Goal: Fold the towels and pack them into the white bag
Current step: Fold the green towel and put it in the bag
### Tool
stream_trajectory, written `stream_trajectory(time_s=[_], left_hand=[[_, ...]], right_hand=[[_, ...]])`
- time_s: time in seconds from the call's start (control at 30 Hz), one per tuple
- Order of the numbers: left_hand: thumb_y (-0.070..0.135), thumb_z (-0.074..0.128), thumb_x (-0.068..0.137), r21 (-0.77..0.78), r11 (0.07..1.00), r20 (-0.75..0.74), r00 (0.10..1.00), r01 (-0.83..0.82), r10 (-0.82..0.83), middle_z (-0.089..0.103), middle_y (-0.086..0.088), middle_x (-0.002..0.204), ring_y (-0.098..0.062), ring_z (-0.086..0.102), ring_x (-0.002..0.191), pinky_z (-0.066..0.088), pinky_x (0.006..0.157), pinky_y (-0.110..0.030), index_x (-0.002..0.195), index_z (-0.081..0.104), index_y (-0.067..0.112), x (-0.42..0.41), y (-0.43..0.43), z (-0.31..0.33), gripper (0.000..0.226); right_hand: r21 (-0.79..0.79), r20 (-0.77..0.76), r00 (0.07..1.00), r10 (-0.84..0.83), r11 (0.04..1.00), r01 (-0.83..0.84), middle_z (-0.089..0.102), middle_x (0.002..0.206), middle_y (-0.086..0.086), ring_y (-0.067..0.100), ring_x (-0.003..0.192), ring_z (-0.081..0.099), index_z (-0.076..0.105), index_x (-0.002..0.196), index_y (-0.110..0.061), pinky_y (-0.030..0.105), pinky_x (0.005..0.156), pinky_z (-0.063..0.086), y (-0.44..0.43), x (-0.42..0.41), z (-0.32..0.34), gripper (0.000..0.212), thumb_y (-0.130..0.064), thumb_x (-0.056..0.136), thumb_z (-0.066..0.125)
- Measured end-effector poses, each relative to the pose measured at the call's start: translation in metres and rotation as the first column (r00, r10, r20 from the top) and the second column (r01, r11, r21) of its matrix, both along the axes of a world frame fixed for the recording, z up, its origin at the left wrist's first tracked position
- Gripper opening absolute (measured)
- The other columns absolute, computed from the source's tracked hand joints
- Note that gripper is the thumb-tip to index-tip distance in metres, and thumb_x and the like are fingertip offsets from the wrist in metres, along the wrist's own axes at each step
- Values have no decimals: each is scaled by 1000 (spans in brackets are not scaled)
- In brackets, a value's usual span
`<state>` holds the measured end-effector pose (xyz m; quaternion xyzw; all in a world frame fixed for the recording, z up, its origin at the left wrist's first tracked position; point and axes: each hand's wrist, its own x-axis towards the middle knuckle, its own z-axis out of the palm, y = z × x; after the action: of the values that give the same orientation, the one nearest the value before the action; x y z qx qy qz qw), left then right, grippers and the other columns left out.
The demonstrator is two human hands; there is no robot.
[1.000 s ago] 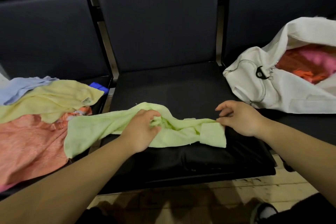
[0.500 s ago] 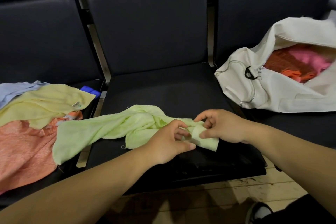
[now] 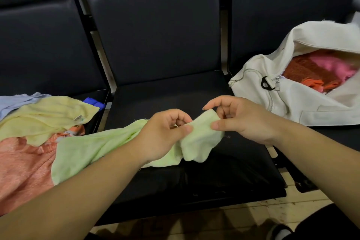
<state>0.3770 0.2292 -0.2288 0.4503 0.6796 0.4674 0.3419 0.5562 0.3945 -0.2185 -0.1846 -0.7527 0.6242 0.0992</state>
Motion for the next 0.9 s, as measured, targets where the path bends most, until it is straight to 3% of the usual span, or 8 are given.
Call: stream_trajectory(time_s=[0.1, 0.2, 0.37, 0.57, 0.67, 0.77, 0.8, 0.9], left_hand=[[10, 74, 91, 31, 999, 2, 1000, -6, 6, 70, -6, 83, -10, 62, 74, 49, 69, -22, 94, 73, 16, 0, -2, 10, 7], [11, 78, 86, 48, 998, 52, 998, -38, 36, 70, -3, 80, -15, 63, 73, 50, 71, -29, 100, 68, 17, -4, -5, 16, 18], [11, 83, 81, -151, 961, 162, 965, 230, -206, 76, -15, 95, -24, 71, 83, 56, 76, -35, 118, 58, 17, -30, -27, 22, 45], [13, 69, 85, -18, 998, 118, 991, 58, -55, 72, -7, 81, -15, 68, 72, 55, 69, -25, 103, 66, 15, -54, -44, 47, 18], [13, 70, 87, -1, 998, 44, 997, 70, -70, 74, -9, 85, -18, 70, 78, 56, 72, -25, 96, 71, 10, -48, -45, 54, 10], [9, 68, 93, -8, 998, -2, 998, 70, -70, 75, -16, 92, -22, 72, 81, 58, 72, -27, 100, 72, 6, -41, -43, 59, 9], [8, 68, 93, 0, 998, -6, 998, 61, -61, 76, -16, 92, -21, 71, 79, 57, 70, -26, 100, 72, 6, -40, -43, 60, 8], [8, 69, 92, 32, 999, -18, 1000, -2, 3, 76, -9, 86, -13, 69, 74, 54, 64, -20, 97, 73, 9, -43, -43, 62, 6]], right_hand=[[-73, -47, 999, 15, 997, -18, 68, 88, 0, 16, 81, 62, 69, 103, -25, 29, 69, 50, -8, -12, 3, 30, -7, 82, 81], [-42, -102, 994, 29, 999, -33, 69, 86, 1, 15, 79, 61, 68, 93, -25, 28, 73, 48, -11, -22, 7, 24, -12, 80, 83], [-148, -239, 970, -44, 989, 8, 68, 77, 1, 12, 70, 64, 65, 98, -14, 24, 68, 55, -1, -24, 24, 25, -12, 74, 75], [-70, -42, 988, 147, 986, -149, 64, 86, 2, 9, 73, 59, 74, 92, -25, 22, 64, 50, -1, -25, 18, 17, -13, 81, 75], [18, 3, 974, 225, 974, -225, 72, 101, -6, 5, 91, 67, 72, 103, -17, 19, 78, 51, -16, -33, 20, 22, -2, 88, 72], [13, 32, 954, 297, 954, -298, 72, 117, -3, 27, 99, 70, 71, 112, -15, 42, 93, 55, -29, -42, 20, 28, -4, 87, 75], [-13, 25, 946, 322, 947, -322, 73, 113, -4, 33, 91, 66, 72, 110, -16, 45, 91, 54, -32, -45, 21, 27, -3, 86, 76], [15, 58, 901, 429, 902, -431, 70, 86, -15, 18, 77, 57, 74, 102, -22, 24, 77, 51, -38, -51, 23, 26, -1, 86, 76]])
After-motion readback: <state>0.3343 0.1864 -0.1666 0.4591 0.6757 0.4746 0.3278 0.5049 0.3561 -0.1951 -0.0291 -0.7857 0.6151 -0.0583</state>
